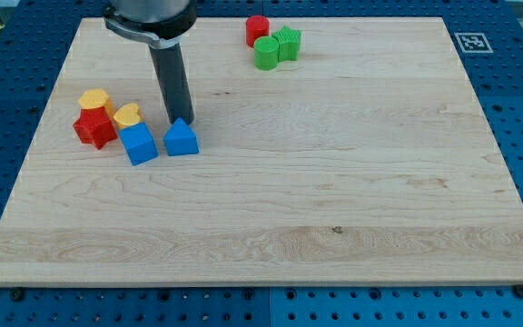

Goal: Move your arm towards centre left

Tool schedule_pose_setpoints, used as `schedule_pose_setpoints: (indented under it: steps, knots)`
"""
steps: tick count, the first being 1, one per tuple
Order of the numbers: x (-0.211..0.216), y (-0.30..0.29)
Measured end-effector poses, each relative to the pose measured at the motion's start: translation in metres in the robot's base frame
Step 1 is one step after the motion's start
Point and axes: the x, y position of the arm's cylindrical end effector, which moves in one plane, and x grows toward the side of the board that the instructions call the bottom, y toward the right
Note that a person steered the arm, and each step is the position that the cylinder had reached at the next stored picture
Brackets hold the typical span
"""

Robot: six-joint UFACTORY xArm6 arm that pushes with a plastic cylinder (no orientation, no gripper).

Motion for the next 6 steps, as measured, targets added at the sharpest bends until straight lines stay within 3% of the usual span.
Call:
schedule_pose_setpoints:
  steps: [2, 5, 6]
  knots:
    - [-0.046, -0.001]
    - [-0.073, -0.158]
    - [-0.066, -0.172]
